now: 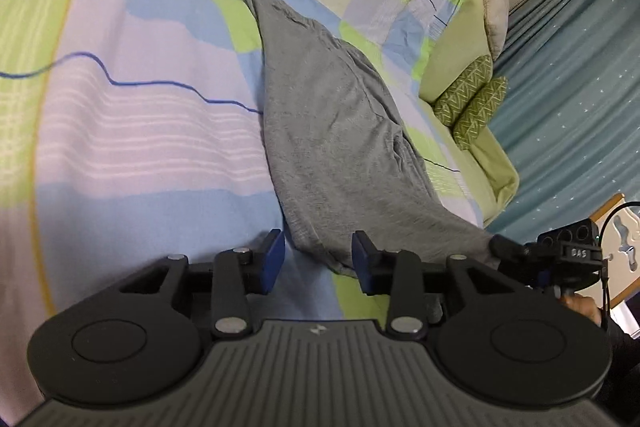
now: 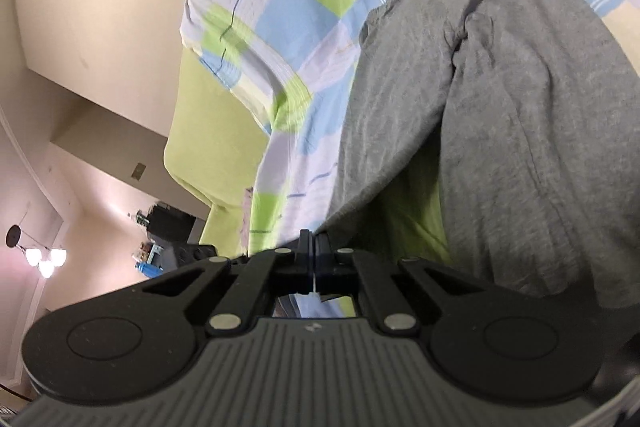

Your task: Fold clothes

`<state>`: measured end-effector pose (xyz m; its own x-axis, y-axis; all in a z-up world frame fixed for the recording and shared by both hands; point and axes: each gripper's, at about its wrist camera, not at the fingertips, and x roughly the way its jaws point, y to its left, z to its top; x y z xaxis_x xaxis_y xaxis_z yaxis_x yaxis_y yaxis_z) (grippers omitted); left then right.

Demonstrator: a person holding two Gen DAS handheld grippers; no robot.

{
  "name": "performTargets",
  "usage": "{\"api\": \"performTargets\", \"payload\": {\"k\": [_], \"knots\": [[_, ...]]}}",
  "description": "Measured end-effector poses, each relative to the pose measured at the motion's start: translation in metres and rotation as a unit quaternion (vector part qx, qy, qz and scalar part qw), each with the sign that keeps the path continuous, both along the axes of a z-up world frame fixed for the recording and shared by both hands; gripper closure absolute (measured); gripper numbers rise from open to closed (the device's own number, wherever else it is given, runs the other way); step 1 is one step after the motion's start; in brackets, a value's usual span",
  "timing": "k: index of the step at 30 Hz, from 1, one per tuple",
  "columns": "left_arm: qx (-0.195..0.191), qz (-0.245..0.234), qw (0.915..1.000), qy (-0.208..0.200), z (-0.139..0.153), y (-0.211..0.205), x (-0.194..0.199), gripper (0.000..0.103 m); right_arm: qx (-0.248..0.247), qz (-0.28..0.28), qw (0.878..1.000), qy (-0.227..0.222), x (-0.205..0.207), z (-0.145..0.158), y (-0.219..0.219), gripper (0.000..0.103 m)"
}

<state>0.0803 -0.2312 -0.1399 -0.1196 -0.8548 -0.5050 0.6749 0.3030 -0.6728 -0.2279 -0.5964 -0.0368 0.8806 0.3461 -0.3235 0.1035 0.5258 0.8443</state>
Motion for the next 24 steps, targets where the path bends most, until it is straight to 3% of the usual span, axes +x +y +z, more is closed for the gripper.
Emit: {"api": "performTargets", "payload": {"k": [4,6,7,8,12,16,20,22,24], "knots": [[-0.021,-0.026,0.9989,0.033,-0.008,-0.015,0.007,0.059,-0.006,-0.005,1.0,0.002,0.0,0.002,-0.004,0.102],[-0.027,-0.045,0.9978,0.04,-0.009,-0.021,0.005,0.065,-0.01,-0.011,1.0,0.006,0.0,0.0,-0.006,0.102],[-0.032,-0.061,0.9966,0.045,-0.009,-0.024,0.001,0.072,-0.013,-0.012,1.0,0.01,0.0,-0.001,-0.007,0.102],[-0.032,-0.07,0.9959,0.047,-0.009,-0.023,-0.002,0.101,-0.018,-0.013,1.0,0.014,0.0,-0.001,-0.007,0.103],[-0.025,-0.064,0.9967,0.042,0.002,-0.001,-0.005,0.102,-0.019,-0.011,0.999,0.03,-0.005,-0.003,-0.008,0.103],[-0.049,-0.042,0.9978,0.012,0.043,0.032,0.0,0.103,0.007,-0.003,1.0,0.02,-0.009,0.002,-0.006,0.103],[-0.041,-0.031,0.9987,-0.002,0.049,0.037,0.005,0.103,-0.003,-0.007,1.0,0.028,-0.004,-0.001,-0.006,0.103],[-0.011,-0.035,0.9993,0.006,0.031,0.026,0.001,0.096,0.005,-0.008,0.999,0.048,0.0,-0.016,-0.007,0.103],[0.006,-0.045,0.9989,0.01,0.021,0.017,-0.006,0.074,0.003,-0.007,0.998,0.058,0.0,-0.023,-0.005,0.103]]}}
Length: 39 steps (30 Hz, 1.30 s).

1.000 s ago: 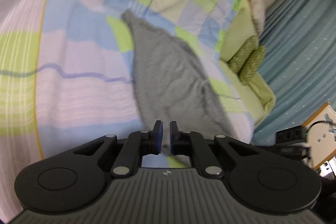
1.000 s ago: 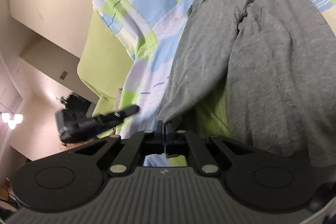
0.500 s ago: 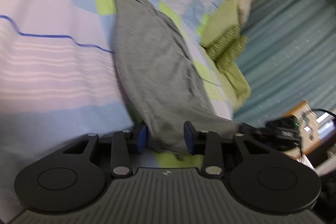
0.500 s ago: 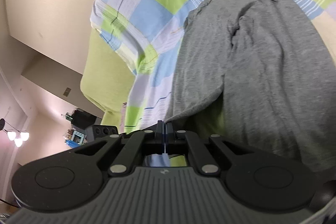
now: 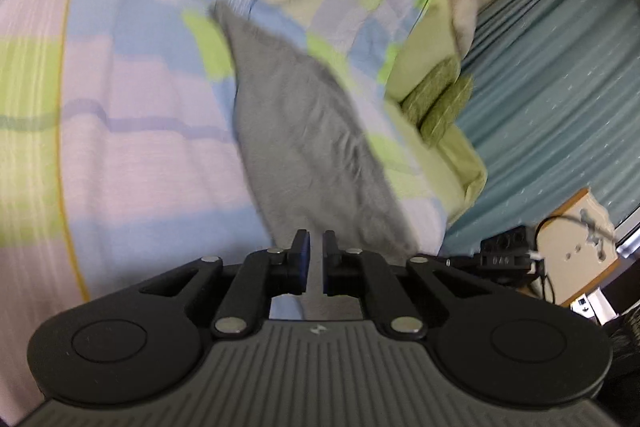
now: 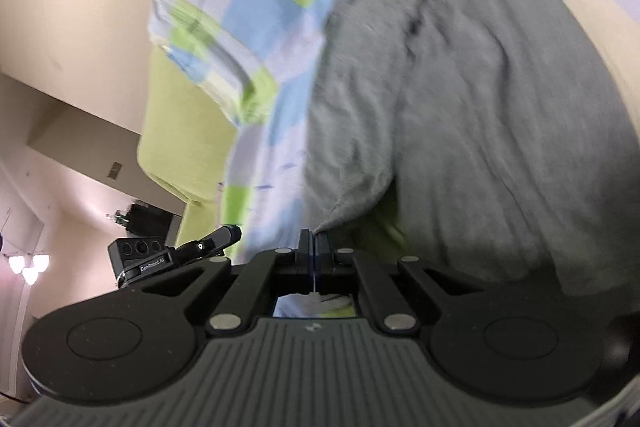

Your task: Fold clothes

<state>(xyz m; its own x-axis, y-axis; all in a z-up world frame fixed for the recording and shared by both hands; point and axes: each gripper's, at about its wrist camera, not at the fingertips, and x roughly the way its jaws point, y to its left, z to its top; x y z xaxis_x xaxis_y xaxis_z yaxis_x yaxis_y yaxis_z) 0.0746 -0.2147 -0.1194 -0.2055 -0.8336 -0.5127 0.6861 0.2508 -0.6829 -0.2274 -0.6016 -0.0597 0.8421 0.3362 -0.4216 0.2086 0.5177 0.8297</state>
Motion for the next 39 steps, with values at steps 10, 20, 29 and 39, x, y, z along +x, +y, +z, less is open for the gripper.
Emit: {"api": "performTargets", "payload": {"k": [10,20,29,39], "knots": [[0.057,-0.023,0.9974,-0.037,-0.014,-0.032,-0.026,0.071,-0.045,-0.005,0.998,0.035,-0.015,-0.01,-0.004,0.103],[0.071,0.004,0.9972,-0.025,-0.014,-0.024,-0.031,0.072,-0.04,-0.005,0.999,0.029,-0.019,-0.015,-0.005,0.103],[0.067,-0.018,0.9973,0.023,-0.027,-0.034,-0.028,0.077,-0.037,0.007,0.999,0.028,-0.016,-0.015,0.001,0.103],[0.064,0.011,0.9966,-0.05,0.001,-0.01,-0.038,0.103,-0.028,0.014,0.999,0.032,-0.013,-0.009,0.006,0.103]]}}
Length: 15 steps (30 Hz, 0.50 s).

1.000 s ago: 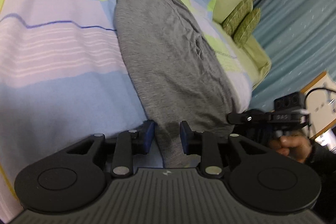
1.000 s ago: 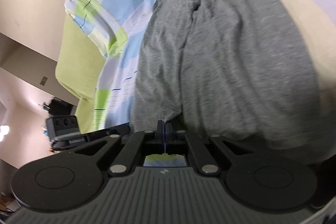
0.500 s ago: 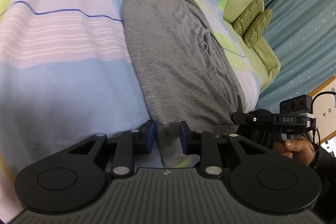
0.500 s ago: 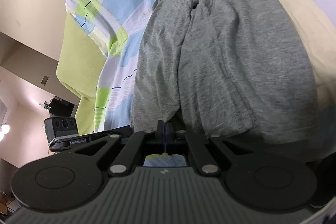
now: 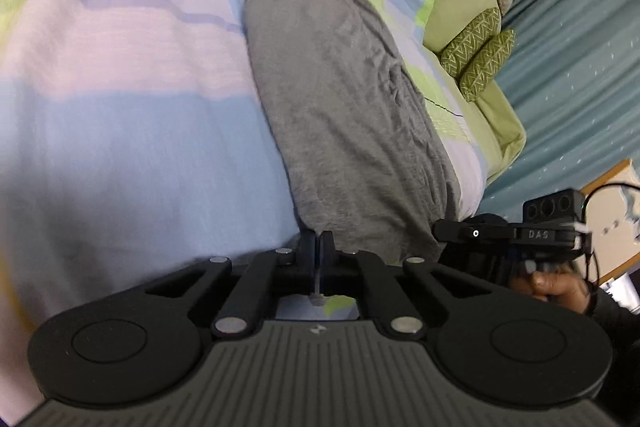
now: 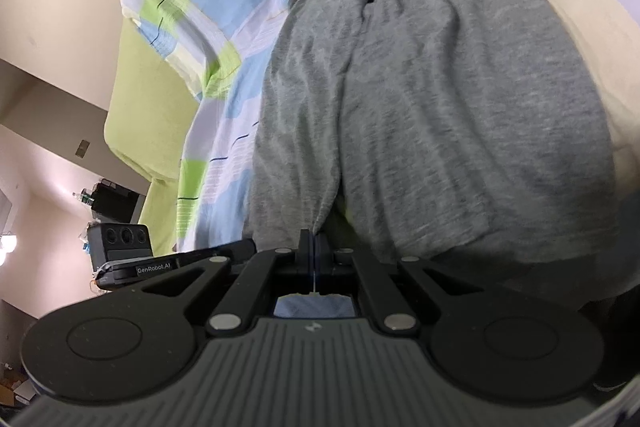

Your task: Fold clothes

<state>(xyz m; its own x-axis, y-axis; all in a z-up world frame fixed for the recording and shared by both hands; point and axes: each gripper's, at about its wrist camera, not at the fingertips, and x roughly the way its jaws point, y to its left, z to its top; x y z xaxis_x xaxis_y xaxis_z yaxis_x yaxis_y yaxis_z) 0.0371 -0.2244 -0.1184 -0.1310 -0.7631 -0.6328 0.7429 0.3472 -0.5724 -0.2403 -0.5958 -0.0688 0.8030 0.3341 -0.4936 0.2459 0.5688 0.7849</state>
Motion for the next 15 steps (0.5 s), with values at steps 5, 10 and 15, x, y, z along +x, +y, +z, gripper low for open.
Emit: {"api": "performTargets", "payload": {"k": [5,10,15], "knots": [[0.024,0.018,0.9985,-0.045,0.023,0.026,0.005,0.103,0.031,0.028,0.999,-0.012,0.008,0.005,0.014,0.103],[0.06,0.035,0.9969,-0.038,0.001,0.024,0.005,0.103,0.037,0.05,0.998,0.014,0.02,-0.015,0.025,0.103],[0.076,0.044,0.9951,-0.045,0.005,0.025,0.003,0.103,0.009,0.055,0.998,0.032,0.015,-0.02,0.017,0.097]]}}
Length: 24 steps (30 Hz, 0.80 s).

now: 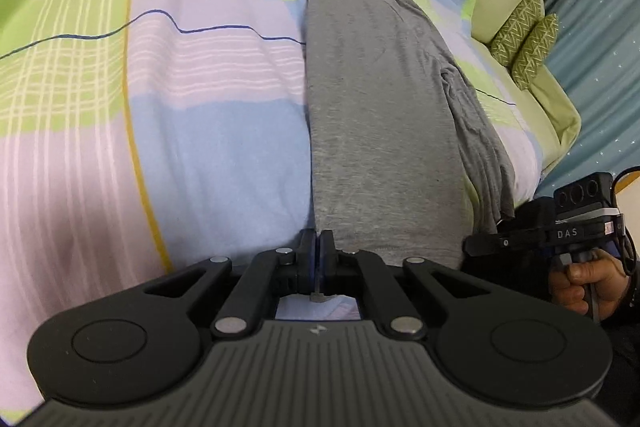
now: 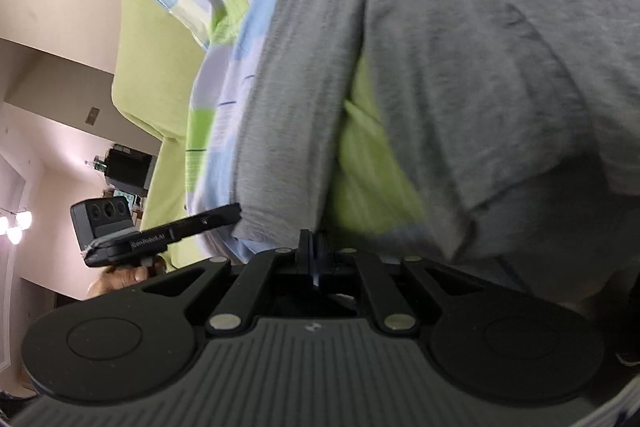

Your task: Fold clothes

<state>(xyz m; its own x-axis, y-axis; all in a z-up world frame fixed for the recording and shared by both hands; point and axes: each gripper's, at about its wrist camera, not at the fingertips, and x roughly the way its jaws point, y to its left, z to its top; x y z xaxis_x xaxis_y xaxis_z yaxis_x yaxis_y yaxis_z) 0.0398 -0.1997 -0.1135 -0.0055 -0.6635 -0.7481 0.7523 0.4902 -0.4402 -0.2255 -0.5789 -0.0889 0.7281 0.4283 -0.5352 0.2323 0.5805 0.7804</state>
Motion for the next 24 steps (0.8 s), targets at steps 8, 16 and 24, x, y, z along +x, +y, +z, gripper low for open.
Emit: {"api": "performTargets", "payload": {"k": [8,16,24], "knots": [[0.008,-0.02,0.9963,-0.083,0.051,-0.016,-0.025,0.095,-0.21,-0.115,0.97,-0.046,-0.074,0.057,-0.053,0.082],[-0.039,-0.136,0.9886,-0.052,0.035,-0.135,-0.075,0.079,-0.203,-0.142,0.968,-0.042,-0.092,0.039,-0.1,0.072],[-0.046,-0.156,0.9864,-0.023,0.008,-0.198,-0.095,0.073,-0.236,-0.098,0.966,-0.033,-0.089,0.053,-0.12,0.103]]}}
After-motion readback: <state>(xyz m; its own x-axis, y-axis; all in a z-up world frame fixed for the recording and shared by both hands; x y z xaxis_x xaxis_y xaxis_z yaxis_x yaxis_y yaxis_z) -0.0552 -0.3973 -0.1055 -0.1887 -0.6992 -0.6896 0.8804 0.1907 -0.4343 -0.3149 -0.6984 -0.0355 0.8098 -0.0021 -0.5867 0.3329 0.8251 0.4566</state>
